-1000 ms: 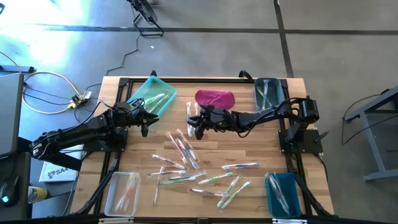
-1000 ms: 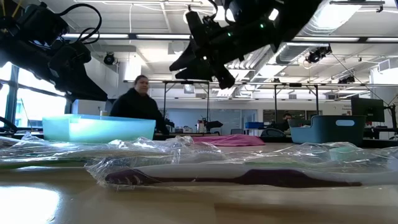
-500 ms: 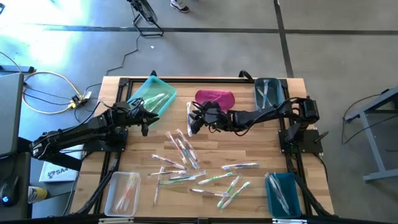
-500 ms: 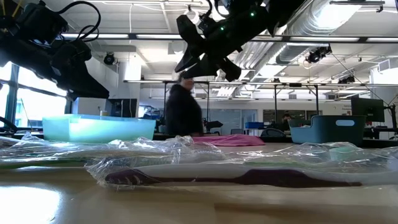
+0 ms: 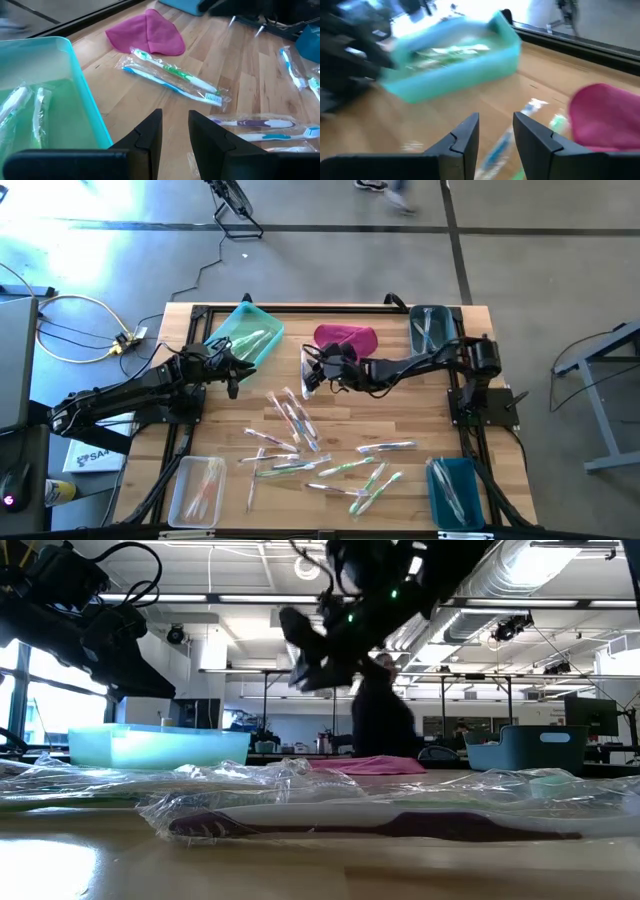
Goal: Pick & Place Toothbrushes
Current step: Put the blue toothbrush to the light blue bin
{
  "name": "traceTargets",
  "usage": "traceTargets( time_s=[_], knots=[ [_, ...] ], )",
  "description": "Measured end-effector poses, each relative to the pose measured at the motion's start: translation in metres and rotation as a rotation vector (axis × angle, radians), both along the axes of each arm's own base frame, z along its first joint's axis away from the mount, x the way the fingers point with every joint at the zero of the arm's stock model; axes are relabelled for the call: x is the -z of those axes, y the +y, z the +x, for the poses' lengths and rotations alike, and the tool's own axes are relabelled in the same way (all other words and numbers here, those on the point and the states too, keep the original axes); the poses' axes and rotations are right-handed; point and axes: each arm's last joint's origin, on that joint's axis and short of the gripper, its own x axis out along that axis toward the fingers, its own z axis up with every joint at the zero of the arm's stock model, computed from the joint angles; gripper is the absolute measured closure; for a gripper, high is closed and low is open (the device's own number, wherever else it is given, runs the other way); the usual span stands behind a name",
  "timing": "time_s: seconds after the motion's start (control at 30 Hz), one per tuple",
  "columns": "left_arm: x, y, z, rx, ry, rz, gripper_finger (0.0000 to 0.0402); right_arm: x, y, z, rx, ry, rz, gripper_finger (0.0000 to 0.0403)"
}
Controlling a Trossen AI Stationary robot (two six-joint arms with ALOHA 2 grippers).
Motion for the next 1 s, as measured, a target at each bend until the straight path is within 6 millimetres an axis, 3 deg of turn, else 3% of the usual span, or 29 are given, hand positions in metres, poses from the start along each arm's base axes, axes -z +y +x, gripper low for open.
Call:
traceTargets(
  time_s=[0.23,0.47,0.63,0.8,1.0],
  knots=[
    [0.0,0.0,0.0,0.0,0.0,0.0,0.0309,0.029,-0.011,0.004,0.082,-0.003,0.109,0.029],
    [0.0,0.0,0.0,0.001,0.0,0.0,0.0309,0.032,-0.019,0.001,0.133,-0.004,0.158,0.029],
    [0.0,0.0,0.0,0.004,0.0,-0.001,0.0309,0.032,-0.013,0.005,0.002,-0.029,0.272,0.029],
    [0.0,0.0,0.0,0.011,0.006,0.019,0.0309,0.009,0.004,0.021,-0.164,-0.062,0.328,0.0296],
    [0.0,0.0,0.0,0.011,0.007,0.02,0.0309,-0.031,0.037,0.039,-0.214,-0.037,0.23,0.0331]
  ],
)
